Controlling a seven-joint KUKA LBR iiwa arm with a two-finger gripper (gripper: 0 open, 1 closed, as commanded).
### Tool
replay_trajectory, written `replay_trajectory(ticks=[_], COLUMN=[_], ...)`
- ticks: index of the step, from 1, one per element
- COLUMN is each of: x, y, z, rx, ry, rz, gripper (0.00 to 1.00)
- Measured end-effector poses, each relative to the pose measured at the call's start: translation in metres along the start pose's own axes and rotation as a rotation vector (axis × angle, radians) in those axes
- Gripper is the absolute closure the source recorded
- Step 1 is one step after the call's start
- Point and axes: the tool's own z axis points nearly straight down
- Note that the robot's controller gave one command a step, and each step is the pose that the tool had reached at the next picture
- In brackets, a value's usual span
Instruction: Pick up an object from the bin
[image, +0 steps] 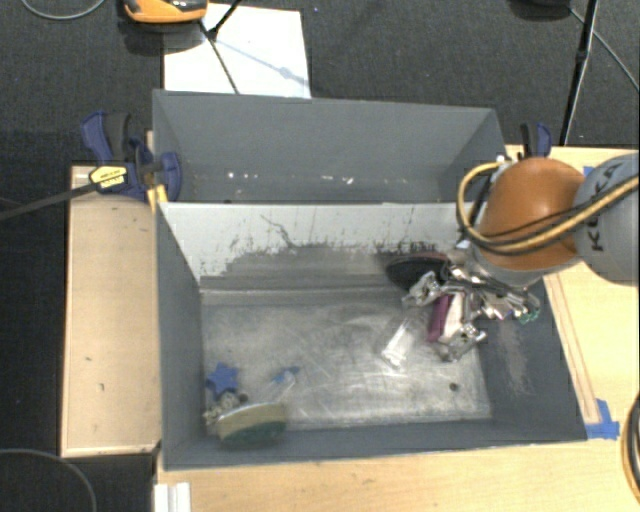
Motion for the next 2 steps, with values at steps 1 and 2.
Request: replay_trajectory(ticks=[1, 2], x=[-0.002, 0.000], y=[0.001, 0.007], z=[-0.002, -0.128], rx=[-0.001, 0.011], ry=[-0.005, -0.009], rz=[0.008, 0.043], gripper=[1.00, 1.00])
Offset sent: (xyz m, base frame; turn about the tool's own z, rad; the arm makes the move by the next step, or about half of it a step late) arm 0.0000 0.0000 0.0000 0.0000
